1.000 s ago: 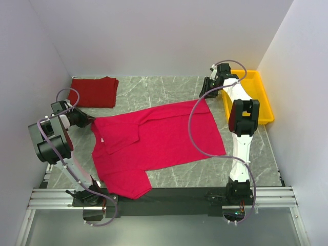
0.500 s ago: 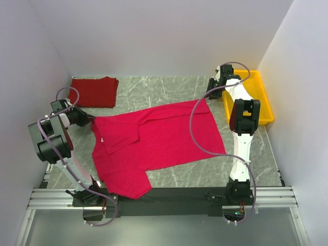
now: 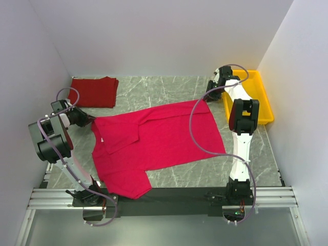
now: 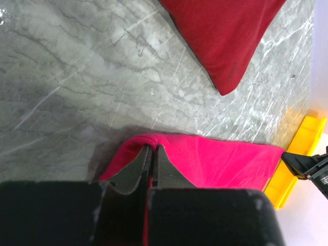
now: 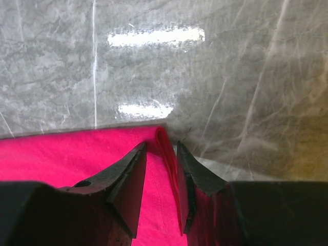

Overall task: Fold and stack the t-shirts
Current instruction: Fold the tshirt

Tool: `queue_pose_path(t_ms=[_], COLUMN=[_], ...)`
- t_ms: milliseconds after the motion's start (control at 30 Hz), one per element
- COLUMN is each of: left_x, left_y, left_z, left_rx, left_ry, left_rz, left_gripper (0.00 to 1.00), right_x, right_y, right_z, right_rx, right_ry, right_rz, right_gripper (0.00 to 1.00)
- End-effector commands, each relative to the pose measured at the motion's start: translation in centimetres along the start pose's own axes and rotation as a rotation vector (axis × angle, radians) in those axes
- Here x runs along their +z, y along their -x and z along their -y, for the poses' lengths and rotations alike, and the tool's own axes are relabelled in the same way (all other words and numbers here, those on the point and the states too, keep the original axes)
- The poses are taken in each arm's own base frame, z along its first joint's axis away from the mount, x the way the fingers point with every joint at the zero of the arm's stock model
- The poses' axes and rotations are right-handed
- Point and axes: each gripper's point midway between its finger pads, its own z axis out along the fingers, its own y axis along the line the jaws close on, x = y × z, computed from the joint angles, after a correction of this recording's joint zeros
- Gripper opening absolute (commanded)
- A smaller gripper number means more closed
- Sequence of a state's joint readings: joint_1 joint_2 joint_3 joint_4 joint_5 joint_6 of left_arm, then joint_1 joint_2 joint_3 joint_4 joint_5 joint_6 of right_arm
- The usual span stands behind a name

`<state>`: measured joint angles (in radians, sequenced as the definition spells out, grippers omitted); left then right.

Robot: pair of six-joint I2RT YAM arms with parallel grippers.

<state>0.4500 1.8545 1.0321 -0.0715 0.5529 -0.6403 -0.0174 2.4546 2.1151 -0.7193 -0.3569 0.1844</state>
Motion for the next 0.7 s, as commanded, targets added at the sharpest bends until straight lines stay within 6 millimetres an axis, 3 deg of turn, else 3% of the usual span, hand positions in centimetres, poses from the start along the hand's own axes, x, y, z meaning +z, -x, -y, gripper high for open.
queue_pose_path(t_ms=[0,433,633,667], left_x=[0.0,0.1,0.1,0.1], left_y=[1.3,1.3,1.5,1.5], left_z=[1.1,1.1,1.1,1.1], left_rx=[0.027,0.027,0.025,0.027], left_ry=[-0.027,-0.028,-0.029,-0.029], left_rz=[0.029,0.025,0.030,0.030], left_gripper=[0.01,0.01,0.01,0.01], right_x=[-0.8,-0.2,-0.3,-0.3], right_y=[0.7,-0.4,-0.2,-0.1], right_z=[-1.3,-1.0,-1.3,-1.2], right_rx=[-0.028,-0.030,-0.042,-0.044], right_ry=[0.037,0.042,0.052,0.050], right_rz=[0.021,-0.028,-0.022,-0.018], right_gripper=[0.37,0.27,0.14,0.05])
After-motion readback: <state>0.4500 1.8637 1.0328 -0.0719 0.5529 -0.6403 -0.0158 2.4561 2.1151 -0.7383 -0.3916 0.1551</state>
